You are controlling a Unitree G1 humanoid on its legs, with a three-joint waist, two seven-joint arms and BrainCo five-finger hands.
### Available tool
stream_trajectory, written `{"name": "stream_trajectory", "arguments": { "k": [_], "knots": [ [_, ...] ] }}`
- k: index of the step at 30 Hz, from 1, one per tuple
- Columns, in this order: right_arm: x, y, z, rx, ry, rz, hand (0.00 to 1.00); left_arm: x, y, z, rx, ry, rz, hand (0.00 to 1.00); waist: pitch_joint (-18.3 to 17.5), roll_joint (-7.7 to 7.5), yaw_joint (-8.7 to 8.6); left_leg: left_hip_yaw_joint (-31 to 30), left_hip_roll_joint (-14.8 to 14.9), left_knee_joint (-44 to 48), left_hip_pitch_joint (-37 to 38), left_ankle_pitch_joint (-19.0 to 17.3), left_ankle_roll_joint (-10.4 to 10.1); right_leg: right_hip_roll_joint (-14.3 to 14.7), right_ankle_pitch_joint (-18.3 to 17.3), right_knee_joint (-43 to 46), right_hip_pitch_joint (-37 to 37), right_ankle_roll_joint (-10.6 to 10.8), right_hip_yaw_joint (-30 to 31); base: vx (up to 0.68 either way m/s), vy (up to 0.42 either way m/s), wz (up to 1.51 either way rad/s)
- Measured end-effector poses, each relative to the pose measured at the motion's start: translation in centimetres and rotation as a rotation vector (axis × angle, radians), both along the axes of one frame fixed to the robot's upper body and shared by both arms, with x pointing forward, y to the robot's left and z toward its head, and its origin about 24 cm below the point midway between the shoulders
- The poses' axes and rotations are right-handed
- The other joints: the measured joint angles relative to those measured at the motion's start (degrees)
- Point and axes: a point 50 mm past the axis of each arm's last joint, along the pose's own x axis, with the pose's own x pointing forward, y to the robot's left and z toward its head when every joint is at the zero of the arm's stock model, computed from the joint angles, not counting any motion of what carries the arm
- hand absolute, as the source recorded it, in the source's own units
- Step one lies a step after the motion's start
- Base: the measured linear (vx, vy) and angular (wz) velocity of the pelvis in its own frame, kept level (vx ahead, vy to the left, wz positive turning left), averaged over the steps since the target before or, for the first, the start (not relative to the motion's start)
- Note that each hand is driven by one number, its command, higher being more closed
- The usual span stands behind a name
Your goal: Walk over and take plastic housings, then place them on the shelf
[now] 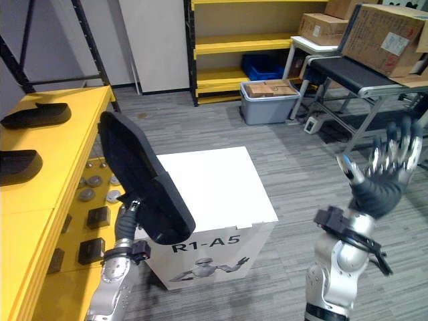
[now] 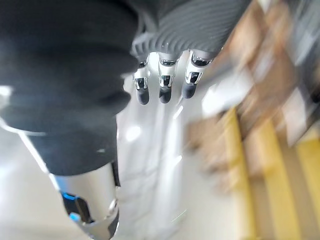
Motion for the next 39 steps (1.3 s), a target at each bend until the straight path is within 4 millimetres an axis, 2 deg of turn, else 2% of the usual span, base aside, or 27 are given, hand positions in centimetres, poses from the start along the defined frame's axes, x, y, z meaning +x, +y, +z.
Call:
{"name": "stream_trajectory", "arguments": {
  "k": [1,3,6,8,9,14,17,19,21,22,24,25,26,27,28,29,30,31,32,33,34,35,36,37,38,39],
  "knots": [
    [-1.0,-0.8,-2.5,0.022,0.133,-0.037,0.00,-0.4,0.5,0.1,0.004,-0.003,0.010,1.00,0.0,0.00,-0.33,0.0,0.0,0.0,-0.3,0.0,0.0,0.0,-0.1,0.0,-0.1,0.1,0.0,0.00,0.000,0.00],
    [-2.6,-1.5,-6.2,0.094,0.306,-0.079,0.00,-1.0,0.8,0.1,0.004,-0.002,0.023,1.00,0.0,0.00,-0.49,0.0,0.1,-0.1,-0.3,-0.1,0.0,0.0,-0.1,0.0,-0.3,0.1,0.0,0.00,0.000,0.00],
    [-5.9,-1.3,-12.2,0.230,0.583,-0.115,0.00,-2.0,1.1,0.0,-0.001,0.007,0.030,1.00,0.1,0.04,-0.51,0.1,0.2,-0.1,-0.3,-0.2,-0.1,0.0,-0.2,0.3,-0.2,0.2,0.0,0.00,0.000,0.00],
    [-7.3,-0.4,-15.0,0.303,0.699,-0.101,0.00,-2.4,1.1,0.1,-0.004,0.003,0.027,1.00,0.1,0.06,-0.46,0.1,0.3,-0.1,-0.2,-0.3,-0.1,0.0,-0.3,0.3,0.0,0.2,0.0,0.00,0.000,0.00],
    [-7.6,-0.1,-15.6,0.324,0.728,-0.094,0.00,-2.5,1.1,0.2,-0.005,-0.001,0.027,1.00,0.1,0.07,-0.43,0.1,0.2,-0.1,-0.2,-0.3,-0.1,0.0,-0.3,0.3,0.1,0.2,-0.1,0.00,0.000,0.00],
    [-9.9,5.1,-21.0,0.306,1.091,0.175,0.00,-2.6,0.7,0.6,-0.015,-0.024,0.009,1.00,0.2,0.06,0.86,-0.2,0.2,-0.2,0.6,-0.8,0.5,-0.1,-0.6,0.4,1.0,0.2,-0.4,0.00,0.022,0.04],
    [-11.0,8.0,-23.2,0.288,1.260,0.342,0.00,-2.6,0.4,0.5,-0.038,-0.022,-0.003,1.00,0.2,0.06,0.94,-2.0,0.0,-0.6,1.3,-0.4,0.1,-0.5,-1.1,0.4,2.4,0.4,-2.5,0.01,0.013,0.30],
    [-11.5,9.0,-23.9,0.280,1.316,0.405,0.00,-2.8,0.3,0.3,-0.042,-0.015,-0.005,1.00,-0.1,-0.24,1.29,-3.2,-0.3,-0.8,1.5,-0.4,0.2,-0.8,-1.8,0.7,2.9,0.5,-3.4,0.03,0.011,0.34],
    [-11.3,8.9,-24.0,0.261,1.340,0.421,0.00,-2.8,0.1,0.3,-0.051,-0.015,-0.004,1.00,0.0,-0.31,2.93,-3.8,-0.4,-0.7,1.5,-0.5,0.5,-1.1,-2.8,2.3,2.5,0.7,-4.1,0.03,0.024,0.27],
    [-11.3,9.0,-24.2,0.264,1.347,0.425,0.00,-2.8,0.0,0.3,-0.054,-0.016,-0.005,1.00,0.4,-0.47,3.22,-5.0,-0.6,-0.5,1.4,-0.3,0.4,-1.5,-4.0,3.9,2.4,0.8,-5.5,0.03,0.017,0.69],
    [-11.1,9.4,-24.3,0.257,1.357,0.447,0.00,-2.8,-0.3,0.5,-0.057,-0.024,-0.017,1.00,1.4,-1.06,3.86,-9.2,-1.8,0.7,0.9,0.0,0.4,-3.1,-6.7,8.1,2.4,0.9,-9.8,0.02,0.011,1.20],
    [-11.0,9.6,-24.3,0.253,1.359,0.453,0.00,-2.9,-0.5,1.1,-0.059,-0.046,-0.026,1.00,1.9,-1.65,3.98,-12.3,-3.0,2.5,-1.0,0.2,0.4,-5.0,-8.8,11.2,2.1,1.1,-14.0,0.02,0.031,2.03],
    [-10.8,9.7,-24.3,0.250,1.354,0.451,0.00,-3.0,-0.7,1.8,-0.061,-0.075,-0.029,1.00,2.5,-2.08,4.09,-11.2,-3.2,3.8,-3.7,-0.7,2.4,-7.4,-10.7,13.9,1.5,1.6,-19.2,0.02,0.049,2.22],
    [-10.6,9.7,-24.3,0.249,1.351,0.449,0.00,-3.1,-0.7,2.2,-0.062,-0.090,-0.028,1.00,2.8,-2.36,4.35,-8.0,-2.6,4.5,-4.8,-1.0,3.4,-8.6,-11.5,14.9,1.3,1.8,-21.7,0.03,0.067,2.28],
    [-10.2,9.6,-24.2,0.239,1.345,0.448,0.00,-3.1,-0.8,2.5,-0.067,-0.107,-0.027,1.00,3.7,-2.44,4.71,1.3,-0.4,6.7,-7.2,-1.1,3.8,-10.7,-12.6,16.4,1.6,2.7,-26.1,0.03,0.076,1.72],
    [-9.9,9.4,-24.1,0.231,1.346,0.447,0.00,-3.0,-0.8,2.5,-0.073,-0.108,-0.024,1.00,4.0,-1.98,5.21,6.4,0.9,8.0,-8.2,-1.1,3.8,-11.5,-12.9,16.9,2.0,3.1,-28.3,0.07,0.122,2.20],
    [-9.5,9.1,-24.2,0.214,1.355,0.447,0.00,-3.1,-0.9,2.3,-0.087,-0.100,-0.008,1.00,4.2,-1.10,5.42,17.6,4.1,9.9,-8.8,-0.9,3.8,-13.4,-13.7,18.0,3.7,4.3,-33.3,0.12,0.169,1.69],
    [-9.3,9.1,-24.2,0.208,1.357,0.448,0.00,-3.1,-0.9,2.2,-0.088,-0.097,-0.007,1.00,4.2,-1.13,5.43,21.0,4.8,10.0,-8.4,-0.8,3.9,-14.5,-14.1,18.6,4.5,5.0,-35.2,0.18,0.245,1.92],
    [-8.5,9.0,-24.1,0.196,1.348,0.449,0.00,-3.1,-0.9,2.1,-0.089,-0.093,-0.008,1.00,4.2,-1.10,5.83,22.6,3.4,9.8,-8.2,-0.4,3.2,-16.8,-14.1,19.4,6.0,6.2,-38.1,0.19,0.240,1.06],
    [-8.3,8.9,-24.0,0.191,1.346,0.447,0.00,-3.1,-0.9,2.1,-0.088,-0.093,-0.006,1.00,4.2,-1.00,6.05,22.1,2.8,9.7,-8.3,-0.4,3.2,-17.1,-14.0,19.5,6.3,6.8,-38.4,0.20,0.268,1.07],
    [-7.7,9.1,-23.9,0.188,1.339,0.454,0.00,-3.1,-0.8,2.1,-0.087,-0.092,0.000,1.00,4.2,-1.04,6.12,20.0,0.7,9.6,-8.2,-0.7,3.6,-18.5,-13.7,19.6,7.5,7.9,-40.4,0.22,0.256,0.95],
    [-7.5,9.2,-24.0,0.186,1.346,0.459,0.00,-3.1,-0.9,2.1,-0.085,-0.092,-0.003,1.00,4.3,-1.23,5.68,17.4,-1.7,9.4,-8.1,-1.3,4.5,-20.8,-13.8,21.4,8.8,8.3,-42.5,0.22,0.239,1.11],
    [-7.5,9.2,-24.1,0.184,1.355,0.461,0.00,-3.1,-0.9,2.1,-0.086,-0.091,-0.003,1.00,4.4,-1.26,5.59,16.3,-2.8,9.3,-7.9,-1.6,4.9,-22.3,-13.9,23.4,9.1,8.3,-43.0,0.21,0.239,1.18],
    [-7.4,9.2,-24.2,0.179,1.374,0.466,0.00,-3.1,-0.8,2.1,-0.084,-0.088,0.003,1.00,4.8,-1.40,5.62,14.2,-5.1,8.5,-6.2,-2.0,5.7,-26.1,-13.8,29.5,9.6,8.1,-42.3,0.17,0.200,0.88],
    [-7.5,9.2,-24.2,0.176,1.383,0.468,0.00,-3.2,-0.8,2.1,-0.078,-0.086,0.008,1.00,4.9,-1.49,5.57,12.9,-6.3,8.3,-5.3,-2.4,6.2,-28.0,-13.5,33.2,9.6,6.8,-41.0,0.22,0.256,1.22],
    [-7.8,9.2,-24.3,0.170,1.396,0.469,0.00,-3.1,-0.8,2.1,-0.060,-0.085,0.012,1.00,5.4,-1.95,4.79,9.4,-8.3,8.0,-3.4,-3.0,7.2,-30.5,-10.9,41.0,8.2,2.1,-34.3,0.28,0.242,1.48]
  ]
}}
